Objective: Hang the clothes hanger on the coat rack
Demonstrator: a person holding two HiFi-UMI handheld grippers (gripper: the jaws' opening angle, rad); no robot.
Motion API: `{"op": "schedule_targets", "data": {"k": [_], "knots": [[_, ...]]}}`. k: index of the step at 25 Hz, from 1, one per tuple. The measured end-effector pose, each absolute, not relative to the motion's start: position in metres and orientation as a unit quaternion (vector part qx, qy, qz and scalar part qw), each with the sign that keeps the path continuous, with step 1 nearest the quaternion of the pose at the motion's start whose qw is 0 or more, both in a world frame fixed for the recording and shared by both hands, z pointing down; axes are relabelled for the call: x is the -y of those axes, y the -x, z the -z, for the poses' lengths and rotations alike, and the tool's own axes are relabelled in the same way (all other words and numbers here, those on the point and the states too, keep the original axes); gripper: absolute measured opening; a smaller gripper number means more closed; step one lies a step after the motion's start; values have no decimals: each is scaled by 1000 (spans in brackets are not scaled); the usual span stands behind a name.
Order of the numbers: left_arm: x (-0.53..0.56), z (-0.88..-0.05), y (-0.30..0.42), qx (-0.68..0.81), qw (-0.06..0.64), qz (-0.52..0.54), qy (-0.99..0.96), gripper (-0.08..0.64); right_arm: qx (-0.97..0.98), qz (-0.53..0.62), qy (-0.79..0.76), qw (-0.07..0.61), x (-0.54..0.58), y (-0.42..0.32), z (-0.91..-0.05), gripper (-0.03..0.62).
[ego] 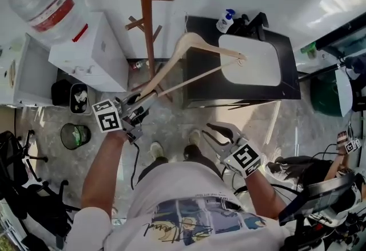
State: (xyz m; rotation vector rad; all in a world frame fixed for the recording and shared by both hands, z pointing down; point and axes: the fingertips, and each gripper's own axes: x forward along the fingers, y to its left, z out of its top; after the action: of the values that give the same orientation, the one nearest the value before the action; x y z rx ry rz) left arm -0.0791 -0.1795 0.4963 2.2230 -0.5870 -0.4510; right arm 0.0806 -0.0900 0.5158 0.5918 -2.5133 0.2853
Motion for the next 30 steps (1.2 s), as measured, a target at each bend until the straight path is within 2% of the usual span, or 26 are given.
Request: {"op": "schedule_targets", "data": {"k": [18,30], "knots": [[105,-394,140,206,308,152,-916,38,944,-74,-211,244,62,-26,-503,98],[123,-334,180,214,231,141,-938,38,941,-67,-231,236,59,-21,-500,98]]}}
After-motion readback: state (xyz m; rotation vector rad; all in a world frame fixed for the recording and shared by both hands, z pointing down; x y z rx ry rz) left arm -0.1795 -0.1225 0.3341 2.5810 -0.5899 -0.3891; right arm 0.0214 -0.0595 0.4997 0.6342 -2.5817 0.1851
